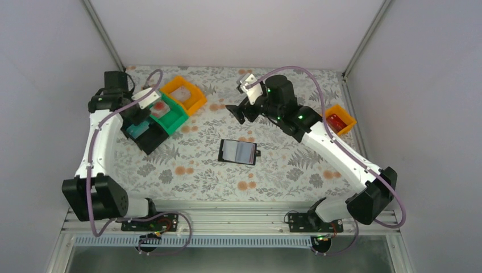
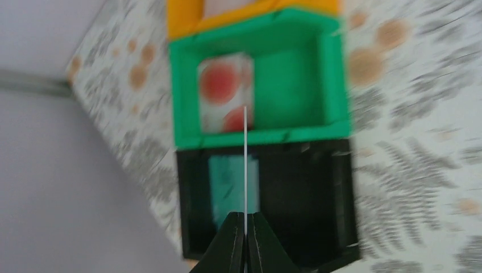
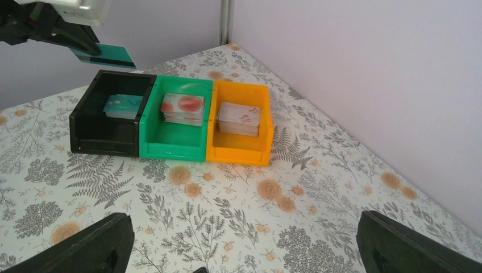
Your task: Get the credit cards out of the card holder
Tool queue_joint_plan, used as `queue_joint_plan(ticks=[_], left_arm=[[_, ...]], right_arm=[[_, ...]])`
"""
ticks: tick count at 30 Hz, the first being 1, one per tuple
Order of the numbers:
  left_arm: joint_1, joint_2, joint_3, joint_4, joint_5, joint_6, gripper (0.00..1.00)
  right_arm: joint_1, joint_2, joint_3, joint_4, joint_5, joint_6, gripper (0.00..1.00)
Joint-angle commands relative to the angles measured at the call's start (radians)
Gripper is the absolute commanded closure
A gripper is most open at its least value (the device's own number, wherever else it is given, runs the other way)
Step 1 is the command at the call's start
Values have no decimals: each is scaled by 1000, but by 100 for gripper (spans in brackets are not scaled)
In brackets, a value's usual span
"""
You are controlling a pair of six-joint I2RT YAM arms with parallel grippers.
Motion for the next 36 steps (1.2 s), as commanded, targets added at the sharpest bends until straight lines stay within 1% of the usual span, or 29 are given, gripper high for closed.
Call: queue_joint_plan(ticks=[1, 5, 7, 11, 14, 17, 18, 21, 25, 30, 33, 36], left_arm=[[88, 32, -82, 185, -143, 79, 97], [101, 76, -151, 312, -171, 104, 98], [129, 95, -173, 366, -179, 110, 98], [199, 131, -211, 418, -178, 122, 98], [202, 138, -258, 453, -142, 139, 98], [215, 143, -248, 437, 9, 130, 98], [215, 146, -247, 442, 26, 128, 98], [218, 167, -243, 471, 21, 134, 98], [219, 201, -239, 460, 4, 166, 98], [220, 194, -264, 458, 13, 175, 98], [221, 203, -274, 477, -12, 174, 98], [222, 209, -264, 444, -44, 171, 98]], right_arm=[[-25, -33, -25, 42, -33, 16, 1], [-31, -47, -35, 47, -47, 11, 1], [-33, -56, -37, 43, -51, 8, 1], [-33, -81, -47, 49, -65, 3, 1], [-33, -92, -51, 56, -75, 0, 1], [-35, -97, -49, 52, -76, -2, 1], [-34, -98, -50, 52, -77, -2, 1], [-34, -104, -51, 48, -82, -2, 1], [-35, -110, -53, 52, -88, -5, 1], [-35, -117, -53, 49, -98, -10, 1], [-35, -118, -57, 49, -121, -13, 1], [-35, -120, -58, 47, -132, -15, 1]])
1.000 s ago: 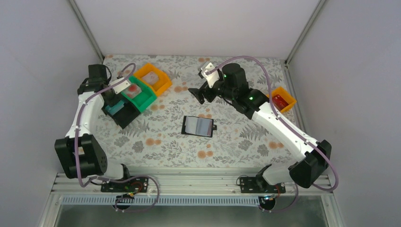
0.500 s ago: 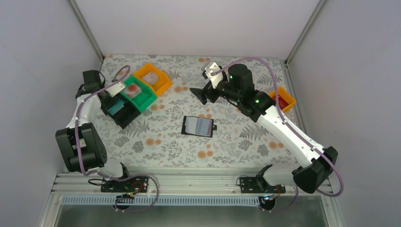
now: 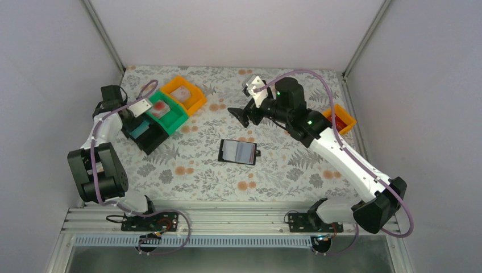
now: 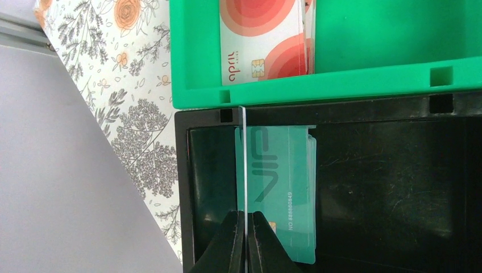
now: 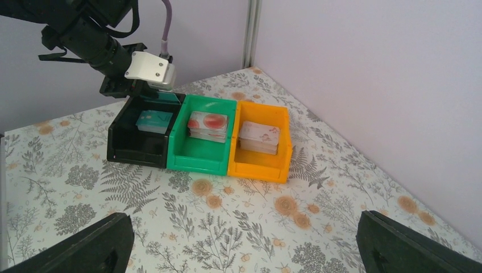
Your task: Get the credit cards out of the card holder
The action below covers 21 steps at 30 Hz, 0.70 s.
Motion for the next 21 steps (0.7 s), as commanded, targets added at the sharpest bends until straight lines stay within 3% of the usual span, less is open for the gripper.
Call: queue_joint_plan(ticks=[1, 21], left_arm=[[10, 2, -7, -15, -33, 24, 98], [35, 43, -47, 88, -70, 19, 98]], right_arm=[[-6, -32, -10, 24, -29, -12, 1], [-7, -32, -7, 10, -71, -25, 1]])
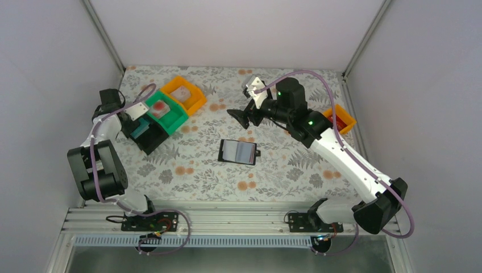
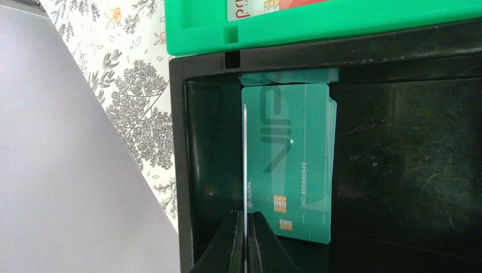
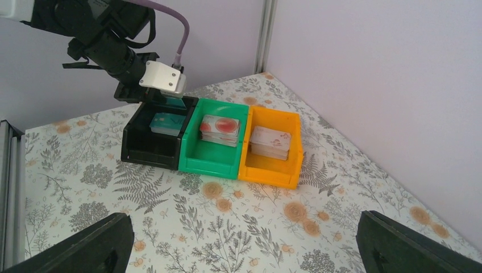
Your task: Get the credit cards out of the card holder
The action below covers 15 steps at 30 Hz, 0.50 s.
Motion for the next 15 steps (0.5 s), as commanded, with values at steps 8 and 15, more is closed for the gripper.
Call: queue_joint_plan(ticks=[8, 15], left_arm=[[-2, 51, -57, 154, 28, 50, 98], [-8, 58, -118, 255, -6, 88, 98]], right_arm=[[-6, -32, -7, 8, -41, -22, 1], [-6, -29, -4, -4, -80, -30, 1]])
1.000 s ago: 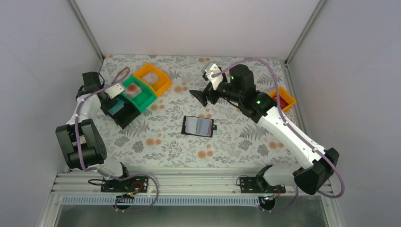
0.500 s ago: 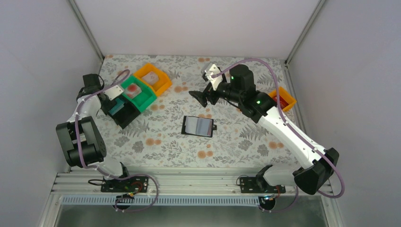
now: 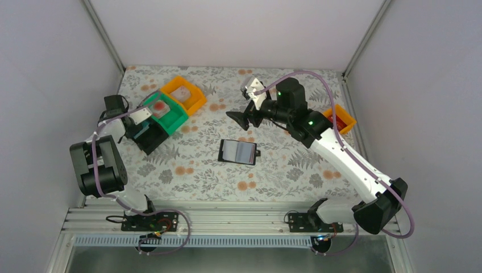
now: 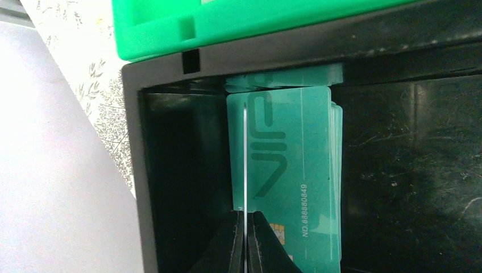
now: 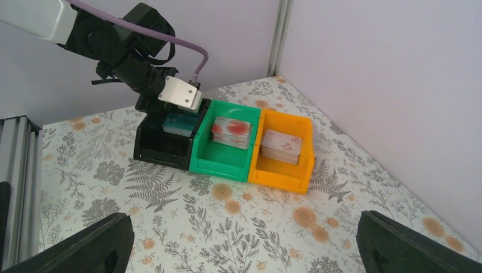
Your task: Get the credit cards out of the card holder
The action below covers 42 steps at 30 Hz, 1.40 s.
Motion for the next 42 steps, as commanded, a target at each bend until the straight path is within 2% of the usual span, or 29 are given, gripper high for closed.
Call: queue_joint_plan(ticks=[1, 7, 10, 17, 21, 23, 33, 42], left_arm=[[-5, 8, -44, 100, -10, 53, 98], [-10, 21, -94, 161, -48, 90, 97], [-10, 32, -104, 192, -93, 97, 92], [-10, 41, -76, 142, -79, 74, 68], [-10, 35, -44, 61, -22, 56, 41], [-10, 30, -45, 54, -12, 62, 35], [-10, 39, 14, 46, 2, 9, 30], [-6, -29, 162, -141, 250, -145, 29]], right_arm=[[-6, -28, -4, -3, -39, -14, 1], [-7, -20, 3, -14, -52, -18, 1], [-7, -19, 3, -15, -57, -20, 1], [-7, -13, 9, -26, -63, -25, 1], [-6, -9, 9, -27, -68, -27, 1], [-7, -10, 13, -32, -72, -27, 1], [-6, -11, 14, -37, -84, -32, 1], [-6, -28, 15, -34, -73, -26, 1]])
